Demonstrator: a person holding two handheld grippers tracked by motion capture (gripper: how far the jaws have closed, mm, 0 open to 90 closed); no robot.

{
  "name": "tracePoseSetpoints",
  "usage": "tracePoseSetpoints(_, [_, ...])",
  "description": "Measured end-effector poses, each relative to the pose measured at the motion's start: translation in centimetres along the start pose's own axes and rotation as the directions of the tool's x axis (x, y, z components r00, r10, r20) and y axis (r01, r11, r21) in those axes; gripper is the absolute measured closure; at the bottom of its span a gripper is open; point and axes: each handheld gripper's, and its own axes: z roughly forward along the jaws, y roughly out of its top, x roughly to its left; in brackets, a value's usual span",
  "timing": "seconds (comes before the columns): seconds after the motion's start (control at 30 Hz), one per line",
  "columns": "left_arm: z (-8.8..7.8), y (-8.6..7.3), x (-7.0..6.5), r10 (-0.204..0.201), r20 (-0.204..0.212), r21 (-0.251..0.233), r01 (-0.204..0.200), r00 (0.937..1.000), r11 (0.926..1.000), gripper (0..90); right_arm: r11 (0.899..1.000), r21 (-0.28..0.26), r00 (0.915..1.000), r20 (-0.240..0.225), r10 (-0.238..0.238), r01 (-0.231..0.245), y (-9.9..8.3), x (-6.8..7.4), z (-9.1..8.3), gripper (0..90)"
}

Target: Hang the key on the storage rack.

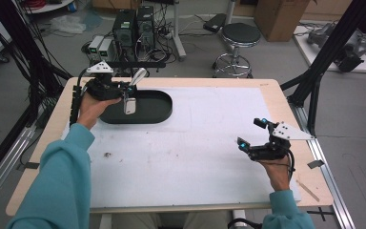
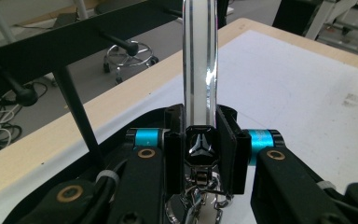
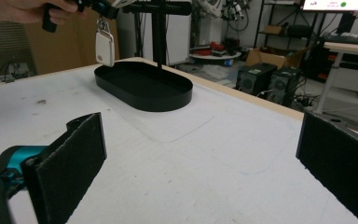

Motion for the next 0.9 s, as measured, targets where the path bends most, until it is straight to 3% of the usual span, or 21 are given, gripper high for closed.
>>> tracePoseSetpoints(0.17, [0.5, -0.2, 0.2, 0.003, -0.026, 0.018, -0.002, 0.9997, 0.9998, 74.4, 0.999, -0.031, 0.9998, 0.016, -0.008, 0.009, -0.7, 0.0, -0.3, 0.8])
tracePoseSetpoints(0.47, [1.0, -0.5, 0.6, -0.031, -0.045, 0.001, 0.031, 0.9985, 0.9995, 74.3, 0.996, -0.088, 0.9986, 0.050, -0.016, 0.020, -1.8, 0.4, -0.4, 0.8])
tracePoseSetpoints(0.7, [1.1, -0.6, 1.0, -0.055, -0.052, -0.012, 0.054, 0.9971, 0.9985, 74.4, 0.997, -0.083, 0.9981, 0.061, 0.006, -0.001, -2.8, 0.5, -0.5, 0.8])
tracePoseSetpoints(0.9, [1.4, -0.8, 1.2, -0.065, -0.059, -0.009, 0.065, 0.9961, 0.9978, 74.3, 0.997, -0.080, 0.9978, 0.066, -0.003, 0.008, -3.2, 0.7, -0.3, 0.8])
